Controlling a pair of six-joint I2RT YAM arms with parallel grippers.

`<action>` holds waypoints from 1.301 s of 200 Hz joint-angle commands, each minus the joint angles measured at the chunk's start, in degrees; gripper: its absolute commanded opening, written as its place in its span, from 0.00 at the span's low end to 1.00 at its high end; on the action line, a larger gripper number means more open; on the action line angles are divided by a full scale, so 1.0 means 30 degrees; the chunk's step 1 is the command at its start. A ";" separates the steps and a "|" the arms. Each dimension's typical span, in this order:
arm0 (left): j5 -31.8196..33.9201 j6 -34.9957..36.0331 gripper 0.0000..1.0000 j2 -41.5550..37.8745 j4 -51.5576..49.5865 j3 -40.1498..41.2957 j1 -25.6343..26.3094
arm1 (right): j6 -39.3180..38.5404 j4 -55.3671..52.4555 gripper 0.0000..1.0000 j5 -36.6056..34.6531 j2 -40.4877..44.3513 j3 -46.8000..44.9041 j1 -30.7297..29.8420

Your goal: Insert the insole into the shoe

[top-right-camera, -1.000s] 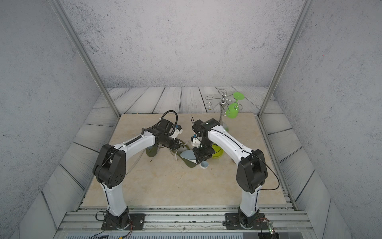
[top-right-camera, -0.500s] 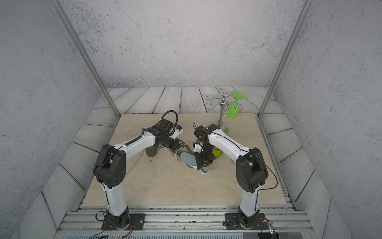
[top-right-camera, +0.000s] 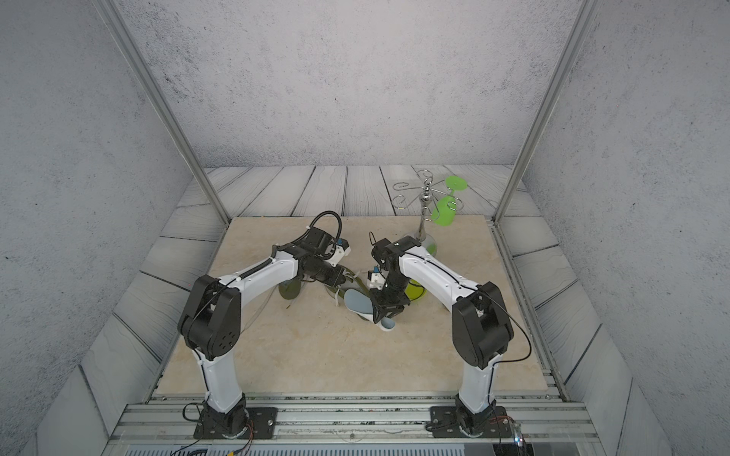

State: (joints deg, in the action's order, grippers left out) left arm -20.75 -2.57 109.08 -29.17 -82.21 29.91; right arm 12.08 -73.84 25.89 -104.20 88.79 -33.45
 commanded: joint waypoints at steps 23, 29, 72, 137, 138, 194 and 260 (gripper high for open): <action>-0.0524 0.0212 0.00 -0.0529 0.0384 0.0160 0.0254 | 0.0419 0.0169 0.30 0.0818 0.1903 0.0278 0.0249; -0.0523 0.0212 0.00 -0.0529 0.0399 0.0146 0.0270 | 0.0482 0.0179 0.30 0.0861 0.1991 0.0181 0.0223; -0.0562 0.0155 0.00 -0.0556 0.0429 0.0193 0.0254 | 0.0684 0.0823 0.30 0.1149 0.1662 -0.0112 0.0383; -0.0559 0.0065 0.00 -0.0617 0.0351 -0.0068 0.0254 | 0.0047 0.0146 0.30 0.0675 0.0696 0.0274 0.0434; -0.0571 0.0065 0.00 -0.0602 0.0349 -0.0072 0.0254 | 0.0047 0.0149 0.30 0.0696 0.0723 0.0265 0.0431; -0.0571 -0.0023 0.00 -0.0558 0.0574 0.0071 0.0254 | 0.0057 0.0621 0.30 0.1468 0.1033 -0.1118 0.0431; -0.0406 0.0036 0.00 -0.0899 0.0756 0.0364 0.0254 | 0.0252 0.0745 0.30 0.1192 0.0287 -0.0293 0.0962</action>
State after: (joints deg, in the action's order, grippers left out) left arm -21.10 -2.61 108.97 -28.16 -81.80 30.28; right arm 13.19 -71.18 29.06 -100.84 85.71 -31.48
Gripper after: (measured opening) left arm 0.055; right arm 0.299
